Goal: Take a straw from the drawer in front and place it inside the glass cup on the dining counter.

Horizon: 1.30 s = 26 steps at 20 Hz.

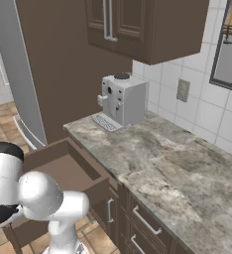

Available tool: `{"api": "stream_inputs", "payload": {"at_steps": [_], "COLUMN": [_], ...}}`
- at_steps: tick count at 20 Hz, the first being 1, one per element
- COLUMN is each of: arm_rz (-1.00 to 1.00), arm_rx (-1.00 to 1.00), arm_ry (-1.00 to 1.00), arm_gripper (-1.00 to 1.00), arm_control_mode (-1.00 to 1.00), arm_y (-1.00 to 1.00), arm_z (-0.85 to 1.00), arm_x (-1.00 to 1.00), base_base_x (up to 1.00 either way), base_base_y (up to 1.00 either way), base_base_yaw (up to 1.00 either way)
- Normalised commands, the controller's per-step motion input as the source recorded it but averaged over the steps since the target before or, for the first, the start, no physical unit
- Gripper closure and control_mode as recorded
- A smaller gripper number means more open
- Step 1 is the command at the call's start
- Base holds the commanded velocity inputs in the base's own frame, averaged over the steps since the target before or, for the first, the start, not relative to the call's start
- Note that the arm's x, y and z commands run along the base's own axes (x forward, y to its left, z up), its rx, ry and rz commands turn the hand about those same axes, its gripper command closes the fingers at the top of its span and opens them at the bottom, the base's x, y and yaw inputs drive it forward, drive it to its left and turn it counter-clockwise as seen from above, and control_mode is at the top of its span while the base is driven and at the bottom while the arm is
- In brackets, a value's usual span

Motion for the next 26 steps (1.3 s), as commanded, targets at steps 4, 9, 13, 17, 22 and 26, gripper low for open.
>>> {"api": "stream_inputs", "payload": {"at_steps": [4, 9, 13, 17, 22, 26], "arm_rz": [-0.13, -0.14, -0.13, -0.17, -0.17, -0.17], "arm_rx": [0.11, 0.12, 0.11, 0.13, 0.19, 0.18], "arm_ry": [-0.03, -0.05, -0.02, 0.00, 0.00, 0.01], "arm_gripper": [1.00, 1.00, 1.00, 1.00, 1.00, 1.00], "arm_control_mode": [-1.00, -1.00, -1.00, -1.00, -1.00, -1.00], "arm_y": [-0.26, -0.30, -0.36, -0.40, -0.33, -0.33], "arm_z": [1.00, 1.00, 1.00, 1.00, 1.00, 1.00], "arm_x": [0.14, 0.44, 0.36, 0.10, 0.00, 0.00], "base_base_x": [0.00, 0.00, 0.00, 0.00, 0.00, 0.00], "base_base_y": [0.00, 0.00, 0.00, 0.00, 0.00, 0.00], "base_base_yaw": [0.00, 0.00, 0.00, 0.00, 0.00, 0.00]}}
